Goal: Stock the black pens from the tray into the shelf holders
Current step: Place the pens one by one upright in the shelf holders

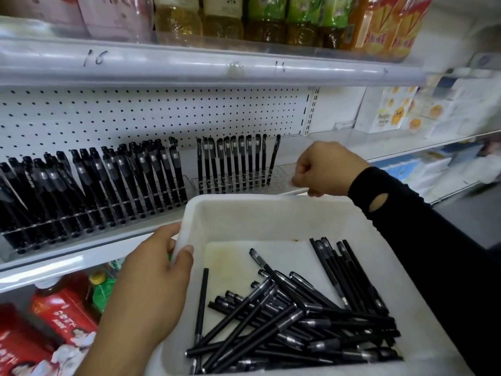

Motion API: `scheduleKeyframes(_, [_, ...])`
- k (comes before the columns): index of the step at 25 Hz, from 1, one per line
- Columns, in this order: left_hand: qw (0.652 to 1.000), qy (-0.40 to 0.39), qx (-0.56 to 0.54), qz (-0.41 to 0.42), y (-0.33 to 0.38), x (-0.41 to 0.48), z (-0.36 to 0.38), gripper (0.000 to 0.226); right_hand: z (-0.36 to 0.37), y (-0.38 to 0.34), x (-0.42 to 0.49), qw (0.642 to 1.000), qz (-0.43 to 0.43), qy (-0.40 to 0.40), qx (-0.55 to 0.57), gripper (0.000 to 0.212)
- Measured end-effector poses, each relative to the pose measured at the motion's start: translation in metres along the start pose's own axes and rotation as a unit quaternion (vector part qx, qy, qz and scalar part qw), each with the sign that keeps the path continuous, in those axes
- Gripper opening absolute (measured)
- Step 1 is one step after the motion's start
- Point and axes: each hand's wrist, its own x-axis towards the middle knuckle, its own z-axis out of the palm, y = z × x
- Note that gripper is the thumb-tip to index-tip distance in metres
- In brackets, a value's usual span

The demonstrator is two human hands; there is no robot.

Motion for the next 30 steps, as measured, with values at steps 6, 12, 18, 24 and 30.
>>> scheduleKeyframes(6, [1.000, 0.013, -0.001, 0.006, 0.001, -0.002, -0.002, 0.034, 0.052, 0.003, -0.038, 0.970, -0.131, -0.190, -0.071, 0.015])
scheduleKeyframes(12, [1.000, 0.014, -0.001, 0.010, 0.004, -0.007, -0.003, 0.034, 0.087, -0.018, -0.047, 0.965, -0.115, -0.228, -0.052, 0.035])
scheduleKeyframes(18, [1.000, 0.014, -0.010, 0.006, 0.004, -0.007, -0.006, 0.033, 0.057, -0.019, -0.034, 0.958, -0.049, -0.255, 0.119, 0.015])
scheduleKeyframes(24, [1.000, 0.011, -0.020, -0.006, 0.002, -0.003, -0.002, 0.031, -0.013, 0.015, 0.004, 0.935, -0.013, -0.048, 0.352, 0.017])
scheduleKeyframes(30, [0.999, 0.014, -0.030, -0.012, 0.003, -0.003, 0.000, 0.029, 0.007, 0.036, 0.081, 0.899, 0.076, 0.207, 0.377, 0.009])
